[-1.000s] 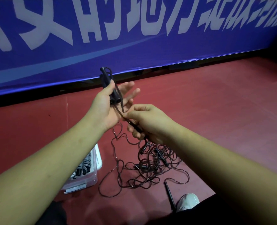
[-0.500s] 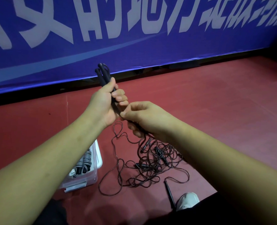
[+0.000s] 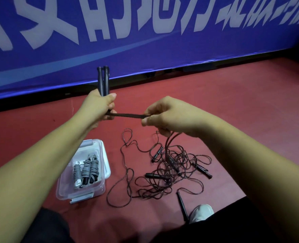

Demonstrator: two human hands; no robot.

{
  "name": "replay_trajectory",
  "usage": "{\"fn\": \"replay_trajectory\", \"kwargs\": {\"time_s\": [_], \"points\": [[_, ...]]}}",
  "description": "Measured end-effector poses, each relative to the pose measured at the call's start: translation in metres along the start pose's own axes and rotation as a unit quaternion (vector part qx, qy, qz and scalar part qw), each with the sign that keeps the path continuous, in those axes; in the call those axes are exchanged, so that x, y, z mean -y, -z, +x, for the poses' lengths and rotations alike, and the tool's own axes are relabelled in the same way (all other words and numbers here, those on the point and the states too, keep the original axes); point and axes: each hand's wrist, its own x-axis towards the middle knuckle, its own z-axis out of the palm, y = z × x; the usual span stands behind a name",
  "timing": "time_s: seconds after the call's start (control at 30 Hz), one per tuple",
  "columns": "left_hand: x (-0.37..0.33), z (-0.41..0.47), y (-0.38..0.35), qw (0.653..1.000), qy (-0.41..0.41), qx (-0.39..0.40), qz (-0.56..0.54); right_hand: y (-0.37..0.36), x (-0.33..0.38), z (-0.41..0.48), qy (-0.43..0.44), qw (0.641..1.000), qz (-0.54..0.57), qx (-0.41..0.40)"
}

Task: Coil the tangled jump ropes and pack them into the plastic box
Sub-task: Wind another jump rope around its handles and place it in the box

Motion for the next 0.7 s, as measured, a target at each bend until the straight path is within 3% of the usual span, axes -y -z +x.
{"fn": "replay_trajectory", "kwargs": {"time_s": [0.17,0.43,0.7], "points": [[0.003,0.0,-0.001,0.996,0.0,-0.005,0.093,0.015,-0.006,0.002,0.018,0.996,-0.003,-0.082],[0.0,-0.022,-0.007,0.967,0.086,0.222,0.086,0.047,-0.031,0.005,0.041,0.974,-0.051,-0.216],[-0.001,-0.032,-0.008,0.927,0.095,0.363,-0.004,0.059,-0.038,0.007,0.028,0.974,-0.034,-0.223]]}}
